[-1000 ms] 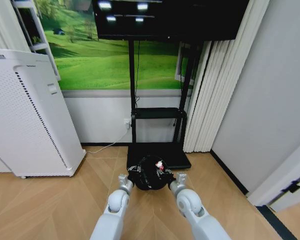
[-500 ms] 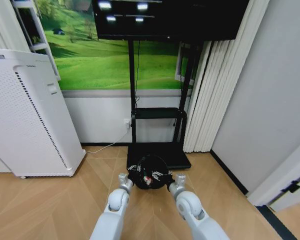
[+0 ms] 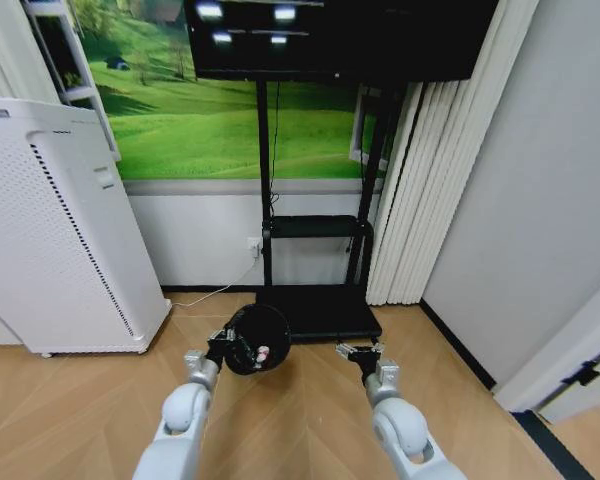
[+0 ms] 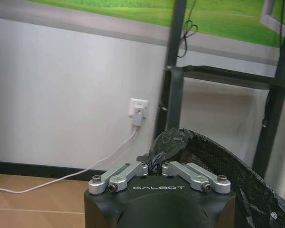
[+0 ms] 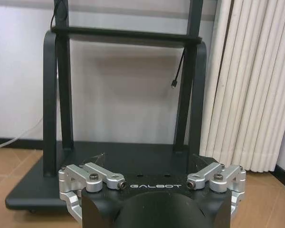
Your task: Pick up the trash bin and place the garbage on the floor into it.
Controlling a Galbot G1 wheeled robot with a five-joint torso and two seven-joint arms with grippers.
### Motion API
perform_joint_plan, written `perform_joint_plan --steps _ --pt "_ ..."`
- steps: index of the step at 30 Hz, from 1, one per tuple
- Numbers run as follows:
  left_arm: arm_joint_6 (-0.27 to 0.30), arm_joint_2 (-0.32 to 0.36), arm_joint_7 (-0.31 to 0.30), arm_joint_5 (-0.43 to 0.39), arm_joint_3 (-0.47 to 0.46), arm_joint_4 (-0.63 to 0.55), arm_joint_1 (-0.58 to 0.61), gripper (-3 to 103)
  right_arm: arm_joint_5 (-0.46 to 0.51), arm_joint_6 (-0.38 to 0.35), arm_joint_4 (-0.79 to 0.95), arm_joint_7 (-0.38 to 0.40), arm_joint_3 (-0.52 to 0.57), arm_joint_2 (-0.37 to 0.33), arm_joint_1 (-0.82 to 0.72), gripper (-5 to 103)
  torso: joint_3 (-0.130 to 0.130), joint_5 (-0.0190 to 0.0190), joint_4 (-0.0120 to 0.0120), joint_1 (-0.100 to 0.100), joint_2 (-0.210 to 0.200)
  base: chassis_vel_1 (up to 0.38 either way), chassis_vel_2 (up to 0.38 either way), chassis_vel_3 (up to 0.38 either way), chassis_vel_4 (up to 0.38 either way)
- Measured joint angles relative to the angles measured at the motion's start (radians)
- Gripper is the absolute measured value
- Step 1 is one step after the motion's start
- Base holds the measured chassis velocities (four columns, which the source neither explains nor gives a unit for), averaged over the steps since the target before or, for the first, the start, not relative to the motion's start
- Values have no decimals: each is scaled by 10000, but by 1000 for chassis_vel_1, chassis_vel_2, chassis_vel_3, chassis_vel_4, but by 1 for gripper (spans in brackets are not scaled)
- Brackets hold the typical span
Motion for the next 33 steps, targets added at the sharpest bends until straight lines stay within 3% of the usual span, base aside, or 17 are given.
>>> perform_joint_plan --steps 5,33 --pt "1 68 16 -23 -225 -299 356 7 -379 228 -200 -19 -46 136 -185 100 1 -2 -1 0 0 0 0 0 0" --pt "68 81 -70 20 -392 -413 371 7 -441 753 -293 100 -39 87 -266 100 1 0 -1 0 0 0 0 0 0"
